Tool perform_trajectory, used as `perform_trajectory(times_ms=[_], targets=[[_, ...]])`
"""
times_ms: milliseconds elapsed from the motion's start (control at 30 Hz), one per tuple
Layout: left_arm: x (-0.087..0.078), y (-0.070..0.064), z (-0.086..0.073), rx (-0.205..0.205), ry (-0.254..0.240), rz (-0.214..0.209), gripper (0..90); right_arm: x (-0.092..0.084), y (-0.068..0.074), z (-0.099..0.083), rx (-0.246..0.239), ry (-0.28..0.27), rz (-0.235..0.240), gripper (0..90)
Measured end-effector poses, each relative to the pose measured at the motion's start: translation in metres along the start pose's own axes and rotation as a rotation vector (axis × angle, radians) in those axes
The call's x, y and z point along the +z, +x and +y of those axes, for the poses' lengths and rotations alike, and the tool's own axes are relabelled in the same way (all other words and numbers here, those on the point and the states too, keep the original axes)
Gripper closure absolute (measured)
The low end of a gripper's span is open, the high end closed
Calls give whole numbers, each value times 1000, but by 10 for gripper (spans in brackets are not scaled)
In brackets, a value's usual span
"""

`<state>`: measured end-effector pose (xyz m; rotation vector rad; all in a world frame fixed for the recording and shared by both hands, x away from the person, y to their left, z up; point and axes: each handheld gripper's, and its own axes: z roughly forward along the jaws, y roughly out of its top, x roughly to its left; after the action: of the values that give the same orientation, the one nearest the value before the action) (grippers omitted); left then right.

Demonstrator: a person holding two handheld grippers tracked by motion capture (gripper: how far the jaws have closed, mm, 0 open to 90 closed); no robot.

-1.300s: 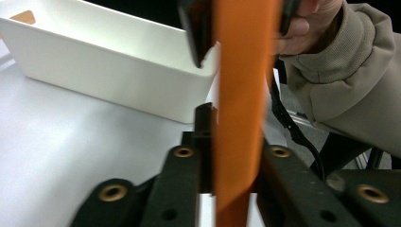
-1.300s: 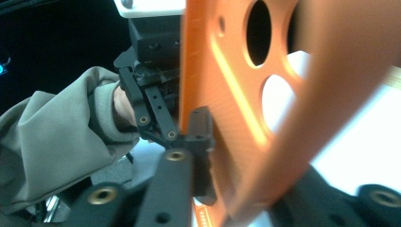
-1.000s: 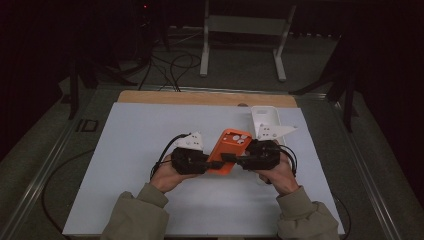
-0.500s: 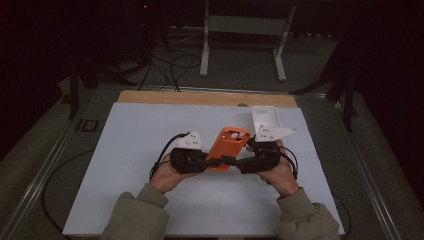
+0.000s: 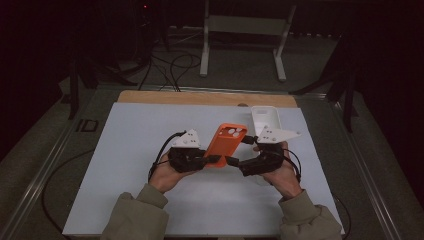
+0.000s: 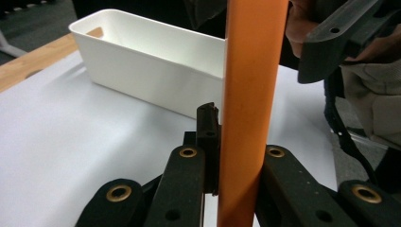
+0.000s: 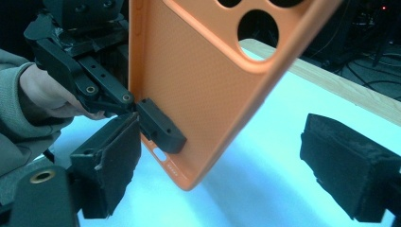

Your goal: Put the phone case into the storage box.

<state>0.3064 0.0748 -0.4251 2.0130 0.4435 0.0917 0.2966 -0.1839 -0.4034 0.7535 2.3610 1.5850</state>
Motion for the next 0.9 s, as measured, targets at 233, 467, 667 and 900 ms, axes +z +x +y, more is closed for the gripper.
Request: perform_trajectory(times_ms=[233, 467, 667, 900], targets=[[-2, 0, 0, -6, -7, 41, 862, -2, 0, 0, 15, -1, -17, 103], [-3, 1, -1, -18, -9, 75, 862, -3, 2, 1, 20, -3, -30, 103], [-3, 1, -1, -23, -5, 98, 862, -2, 3, 1, 28, -1, -41, 100], [-3, 1, -2, -37, -7, 144, 862, -1, 3, 1, 42, 1, -60, 95]])
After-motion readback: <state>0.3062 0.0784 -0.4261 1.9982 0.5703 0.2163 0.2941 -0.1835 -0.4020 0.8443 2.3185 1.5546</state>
